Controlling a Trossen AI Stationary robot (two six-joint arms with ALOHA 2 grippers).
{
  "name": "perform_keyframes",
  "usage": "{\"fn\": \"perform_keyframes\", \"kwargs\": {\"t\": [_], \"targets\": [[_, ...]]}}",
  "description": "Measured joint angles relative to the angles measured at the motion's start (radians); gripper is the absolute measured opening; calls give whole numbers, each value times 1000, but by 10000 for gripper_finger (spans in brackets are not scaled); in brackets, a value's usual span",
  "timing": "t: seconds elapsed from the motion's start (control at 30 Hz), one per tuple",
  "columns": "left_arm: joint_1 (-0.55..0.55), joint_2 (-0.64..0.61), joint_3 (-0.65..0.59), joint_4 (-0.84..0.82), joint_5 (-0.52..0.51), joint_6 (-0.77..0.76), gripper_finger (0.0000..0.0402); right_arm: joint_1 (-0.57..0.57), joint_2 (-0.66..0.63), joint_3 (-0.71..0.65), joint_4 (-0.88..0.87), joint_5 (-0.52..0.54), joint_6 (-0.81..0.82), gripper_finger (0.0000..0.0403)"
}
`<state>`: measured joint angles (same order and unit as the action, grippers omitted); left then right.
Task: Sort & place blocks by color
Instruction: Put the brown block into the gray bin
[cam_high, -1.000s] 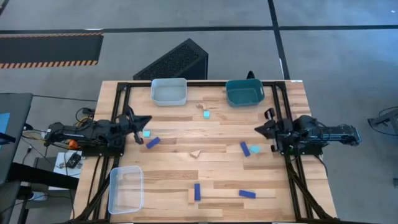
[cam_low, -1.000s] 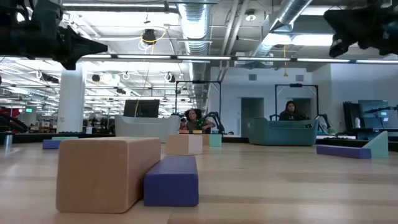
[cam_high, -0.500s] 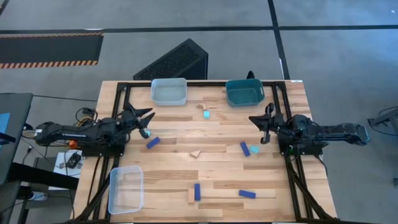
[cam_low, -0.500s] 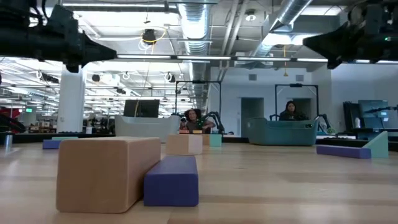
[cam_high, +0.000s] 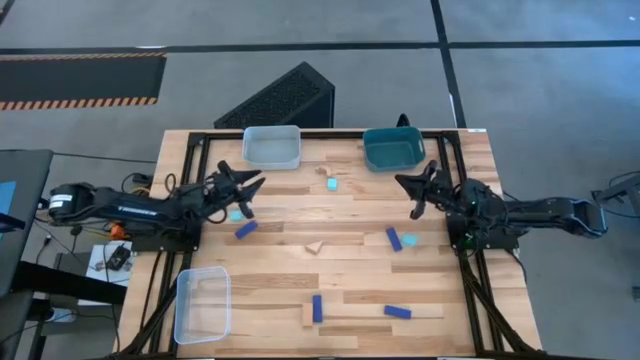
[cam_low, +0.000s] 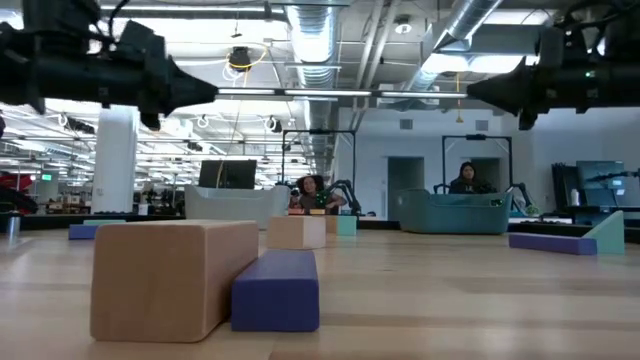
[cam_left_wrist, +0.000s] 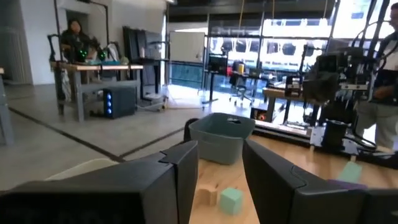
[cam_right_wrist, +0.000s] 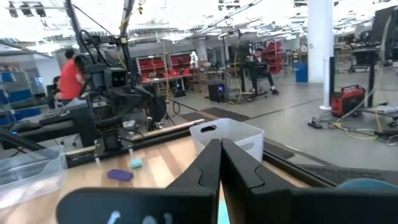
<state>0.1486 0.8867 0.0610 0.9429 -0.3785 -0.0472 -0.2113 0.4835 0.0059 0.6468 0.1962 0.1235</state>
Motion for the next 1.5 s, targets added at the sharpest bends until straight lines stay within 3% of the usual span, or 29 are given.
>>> {"fn": "perform_keyframes", "kwargs": {"t": [0.33,0.57,0.7,0.83,1.13,1.3,1.5], "targets": [[-1,265,182,-3,0,38,131,69,195,31,208,-35,-50,79],[13,411,320,-24,-26,154,160,63,341,101,196,95,43,114],[75,505,465,-213,44,187,171,83,424,144,196,97,68,120],[145,611,653,-505,149,228,173,107,484,201,178,128,71,119],[272,878,1072,-1053,357,408,173,165,520,361,-134,235,72,119],[308,1002,1230,-1228,426,486,173,206,518,411,-251,286,71,119],[315,1098,1306,-1252,427,571,173,232,518,415,-257,303,70,119]]}}
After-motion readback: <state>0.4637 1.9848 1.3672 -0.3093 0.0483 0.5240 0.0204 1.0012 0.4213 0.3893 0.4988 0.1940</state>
